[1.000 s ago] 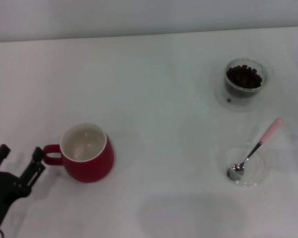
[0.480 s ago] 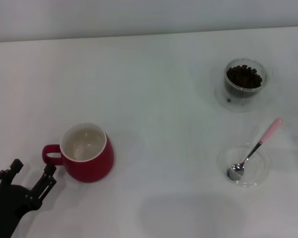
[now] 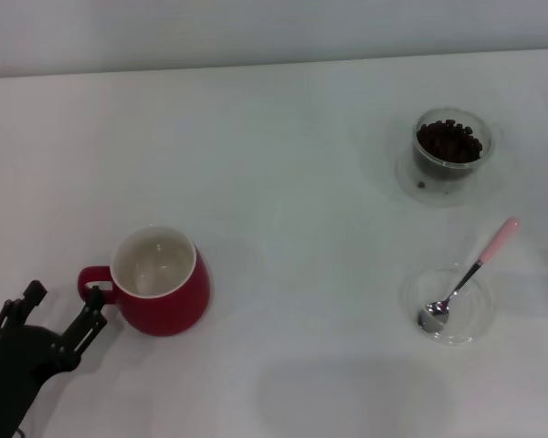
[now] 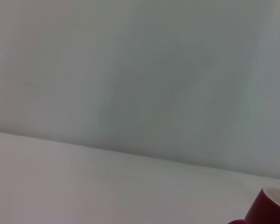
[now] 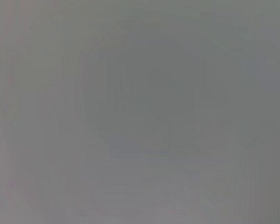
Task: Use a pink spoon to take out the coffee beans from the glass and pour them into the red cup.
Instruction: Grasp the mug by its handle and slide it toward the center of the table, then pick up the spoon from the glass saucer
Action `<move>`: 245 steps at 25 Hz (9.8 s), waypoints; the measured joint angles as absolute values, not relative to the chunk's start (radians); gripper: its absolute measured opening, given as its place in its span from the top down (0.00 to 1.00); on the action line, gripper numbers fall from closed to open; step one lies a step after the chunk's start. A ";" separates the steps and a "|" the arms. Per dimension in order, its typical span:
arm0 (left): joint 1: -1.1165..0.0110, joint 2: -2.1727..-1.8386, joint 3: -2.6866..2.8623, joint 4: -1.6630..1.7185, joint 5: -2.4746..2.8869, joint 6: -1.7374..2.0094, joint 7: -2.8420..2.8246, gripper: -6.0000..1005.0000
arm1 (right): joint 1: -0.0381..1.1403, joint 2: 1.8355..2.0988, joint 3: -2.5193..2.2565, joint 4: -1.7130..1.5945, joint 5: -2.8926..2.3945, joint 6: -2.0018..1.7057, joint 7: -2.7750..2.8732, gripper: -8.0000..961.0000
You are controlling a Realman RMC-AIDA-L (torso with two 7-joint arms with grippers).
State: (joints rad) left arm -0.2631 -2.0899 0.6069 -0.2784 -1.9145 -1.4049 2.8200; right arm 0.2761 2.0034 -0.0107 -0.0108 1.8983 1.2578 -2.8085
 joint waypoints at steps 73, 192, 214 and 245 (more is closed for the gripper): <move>-0.336 -2.091 0.581 -0.265 -1.904 -1.311 2.818 0.68 | 0.276 2.005 0.000 -0.009 1.899 1.249 -2.807 0.10; -0.592 -2.093 0.558 -0.141 -1.501 -1.179 2.825 0.34 | 0.285 2.006 -0.008 -0.002 1.890 1.279 -2.807 0.10; -0.405 -2.091 0.557 -0.067 -1.605 -1.362 2.827 0.34 | 0.261 2.003 -0.051 0.002 1.882 1.253 -2.795 0.10; -0.387 -2.088 0.557 -0.017 -1.669 -1.444 2.827 0.34 | 0.273 1.820 -0.292 -0.292 1.274 1.306 -1.383 0.11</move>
State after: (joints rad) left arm -0.3866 -2.0877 0.5568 -0.0171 -1.6690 -1.4440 2.8271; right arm 0.2727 1.8200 -0.2922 -0.2919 1.2743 1.3061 -1.3826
